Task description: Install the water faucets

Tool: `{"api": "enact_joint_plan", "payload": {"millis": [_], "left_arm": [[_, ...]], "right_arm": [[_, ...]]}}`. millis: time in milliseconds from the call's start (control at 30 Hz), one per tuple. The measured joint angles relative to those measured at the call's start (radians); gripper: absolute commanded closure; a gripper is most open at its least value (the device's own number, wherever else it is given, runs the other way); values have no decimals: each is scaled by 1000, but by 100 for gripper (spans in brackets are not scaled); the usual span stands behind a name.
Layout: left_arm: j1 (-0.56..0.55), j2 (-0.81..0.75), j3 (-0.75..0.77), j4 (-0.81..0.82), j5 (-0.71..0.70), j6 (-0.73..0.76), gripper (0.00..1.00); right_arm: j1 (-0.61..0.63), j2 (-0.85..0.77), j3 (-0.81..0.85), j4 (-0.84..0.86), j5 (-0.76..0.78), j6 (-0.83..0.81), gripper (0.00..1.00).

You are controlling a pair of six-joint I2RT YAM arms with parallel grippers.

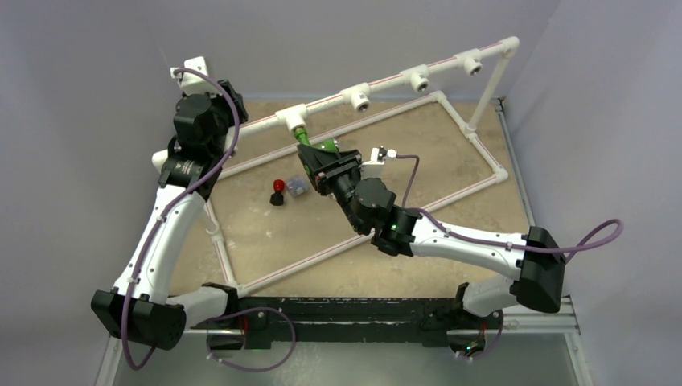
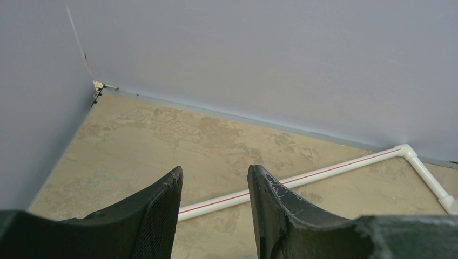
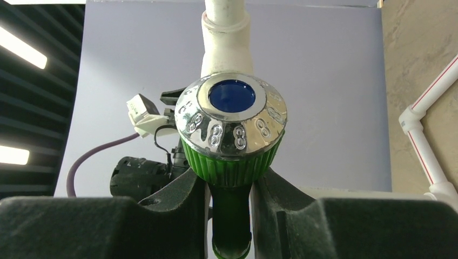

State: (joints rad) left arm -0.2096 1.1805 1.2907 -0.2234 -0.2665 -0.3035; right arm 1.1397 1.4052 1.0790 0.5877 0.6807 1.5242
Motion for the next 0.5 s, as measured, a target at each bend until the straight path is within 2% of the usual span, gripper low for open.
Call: {"api": "enact_joint_plan", "payload": {"millis": [300, 433, 500], "left_arm": [[0, 2, 0, 2, -8, 0, 53], [0, 2, 0, 3, -8, 0, 53], [0, 2, 0, 3, -8, 0, 53]], "right_arm": [[0, 8, 0, 16, 0, 0, 100], [0, 8, 0, 16, 0, 0, 88], [0, 8, 0, 16, 0, 0, 78]]}}
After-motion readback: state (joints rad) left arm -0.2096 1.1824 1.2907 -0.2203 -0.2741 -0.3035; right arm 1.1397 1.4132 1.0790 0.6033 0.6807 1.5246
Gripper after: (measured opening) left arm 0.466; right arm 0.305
